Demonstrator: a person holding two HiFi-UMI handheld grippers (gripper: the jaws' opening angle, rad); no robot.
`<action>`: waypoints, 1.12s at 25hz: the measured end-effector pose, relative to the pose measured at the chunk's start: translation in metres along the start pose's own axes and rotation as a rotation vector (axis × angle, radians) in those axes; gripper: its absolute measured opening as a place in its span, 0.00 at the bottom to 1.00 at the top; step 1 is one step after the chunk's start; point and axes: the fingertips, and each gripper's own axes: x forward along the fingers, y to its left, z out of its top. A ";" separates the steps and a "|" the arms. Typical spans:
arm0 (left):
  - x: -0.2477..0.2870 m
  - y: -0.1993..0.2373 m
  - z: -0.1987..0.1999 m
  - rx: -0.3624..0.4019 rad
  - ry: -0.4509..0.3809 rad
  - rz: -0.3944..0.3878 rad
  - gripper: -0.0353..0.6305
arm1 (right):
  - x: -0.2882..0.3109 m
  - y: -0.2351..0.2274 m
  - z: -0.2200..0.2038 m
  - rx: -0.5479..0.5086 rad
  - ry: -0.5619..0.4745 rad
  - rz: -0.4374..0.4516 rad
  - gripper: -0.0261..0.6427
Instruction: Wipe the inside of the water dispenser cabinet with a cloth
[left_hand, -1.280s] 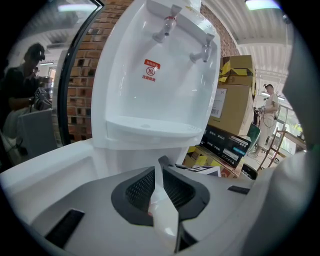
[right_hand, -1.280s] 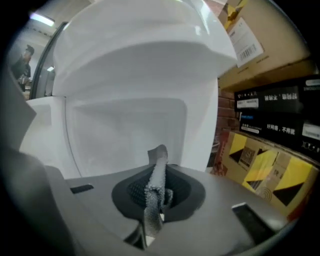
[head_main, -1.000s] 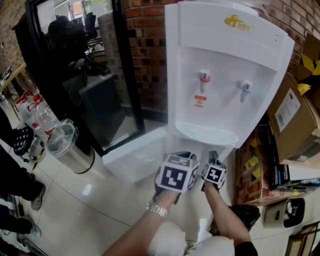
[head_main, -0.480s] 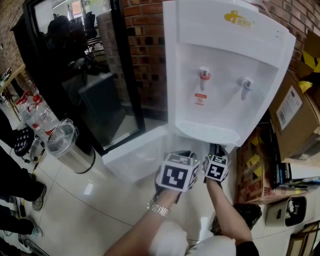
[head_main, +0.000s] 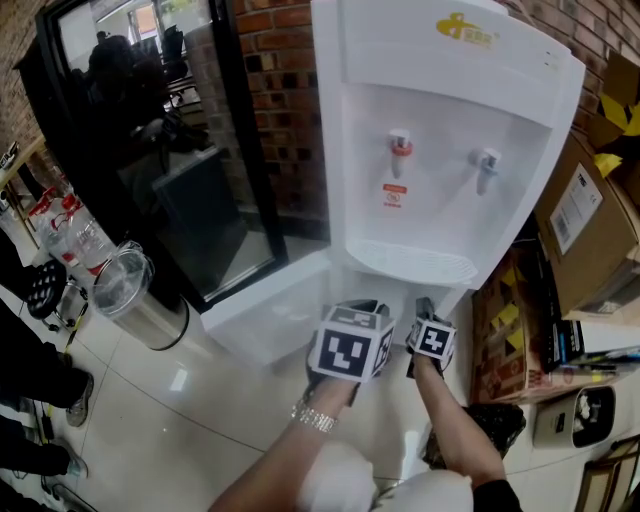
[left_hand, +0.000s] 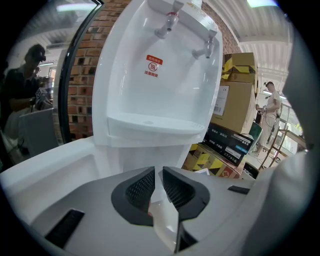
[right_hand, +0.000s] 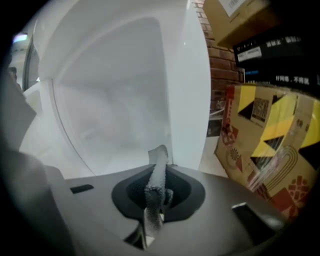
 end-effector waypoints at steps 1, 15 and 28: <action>0.000 0.000 0.001 -0.001 -0.002 0.001 0.13 | 0.004 0.000 -0.010 0.012 0.026 0.010 0.07; -0.010 0.025 0.000 -0.008 -0.016 0.025 0.13 | 0.052 0.108 0.014 -0.109 -0.040 0.326 0.07; -0.012 0.057 -0.012 -0.020 0.017 0.047 0.13 | 0.062 0.103 0.105 -0.042 -0.278 0.214 0.07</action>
